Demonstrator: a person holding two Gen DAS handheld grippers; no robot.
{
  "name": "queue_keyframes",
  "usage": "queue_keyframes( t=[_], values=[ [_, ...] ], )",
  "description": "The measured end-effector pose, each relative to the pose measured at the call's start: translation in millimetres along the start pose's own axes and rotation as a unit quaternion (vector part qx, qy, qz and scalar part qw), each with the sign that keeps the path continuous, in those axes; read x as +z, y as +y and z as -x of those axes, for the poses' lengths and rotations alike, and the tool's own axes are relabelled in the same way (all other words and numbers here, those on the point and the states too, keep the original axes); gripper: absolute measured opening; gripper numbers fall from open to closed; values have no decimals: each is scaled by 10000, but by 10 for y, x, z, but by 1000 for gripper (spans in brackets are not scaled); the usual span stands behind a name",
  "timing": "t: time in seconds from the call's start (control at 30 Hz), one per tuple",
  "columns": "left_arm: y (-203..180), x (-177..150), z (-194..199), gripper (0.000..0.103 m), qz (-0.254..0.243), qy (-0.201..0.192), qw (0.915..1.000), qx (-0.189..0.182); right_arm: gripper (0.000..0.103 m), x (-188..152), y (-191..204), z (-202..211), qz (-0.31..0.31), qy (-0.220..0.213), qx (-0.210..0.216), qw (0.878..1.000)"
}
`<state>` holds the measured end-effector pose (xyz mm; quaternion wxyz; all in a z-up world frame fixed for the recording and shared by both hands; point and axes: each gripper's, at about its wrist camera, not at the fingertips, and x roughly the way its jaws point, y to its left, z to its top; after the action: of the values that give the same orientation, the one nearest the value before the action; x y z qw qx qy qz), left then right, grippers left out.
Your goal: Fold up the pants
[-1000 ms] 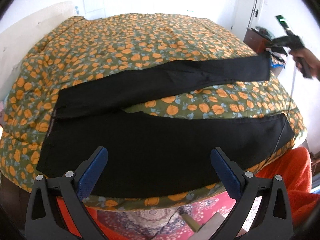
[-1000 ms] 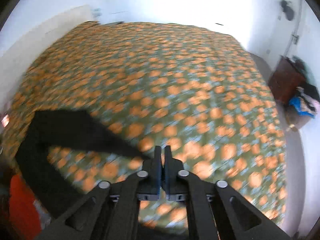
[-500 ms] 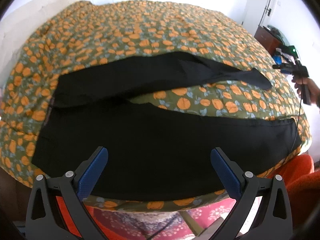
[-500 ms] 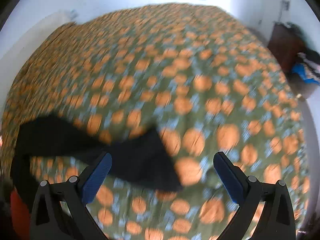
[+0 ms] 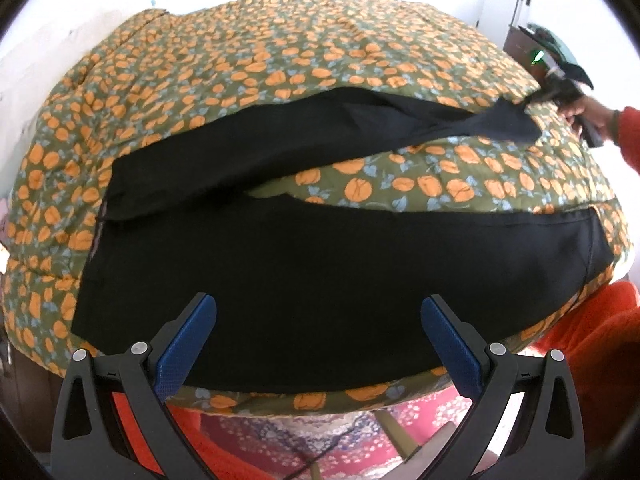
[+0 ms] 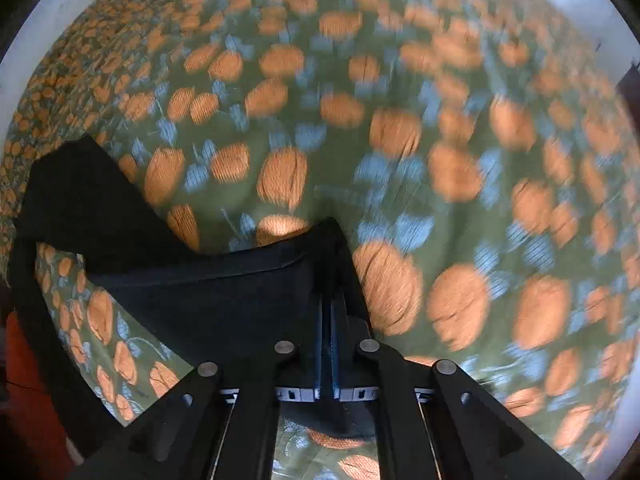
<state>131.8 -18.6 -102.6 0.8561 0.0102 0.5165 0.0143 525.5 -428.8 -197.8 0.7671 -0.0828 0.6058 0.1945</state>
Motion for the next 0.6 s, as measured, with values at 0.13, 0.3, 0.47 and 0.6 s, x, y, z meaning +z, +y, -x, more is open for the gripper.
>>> queue_keyframes(
  t=[0.13, 0.3, 0.47, 0.6],
  values=[
    [35, 103, -99, 102, 130, 8, 9999, -69, 4, 221, -417, 700, -969, -1339, -764, 9833],
    [205, 172, -241, 102, 307, -48, 9993, 223, 25, 320, -598, 626, -1511, -1337, -1718, 9642],
    [834, 422, -591, 102, 621, -273, 9937, 892, 62, 170, -293, 509, -1780, -1317, -1273, 9668],
    [1359, 792, -1089, 102, 1140, -669, 9814, 1391, 63, 174, 787, 314, -1300, -1045, 579, 9843]
  ],
)
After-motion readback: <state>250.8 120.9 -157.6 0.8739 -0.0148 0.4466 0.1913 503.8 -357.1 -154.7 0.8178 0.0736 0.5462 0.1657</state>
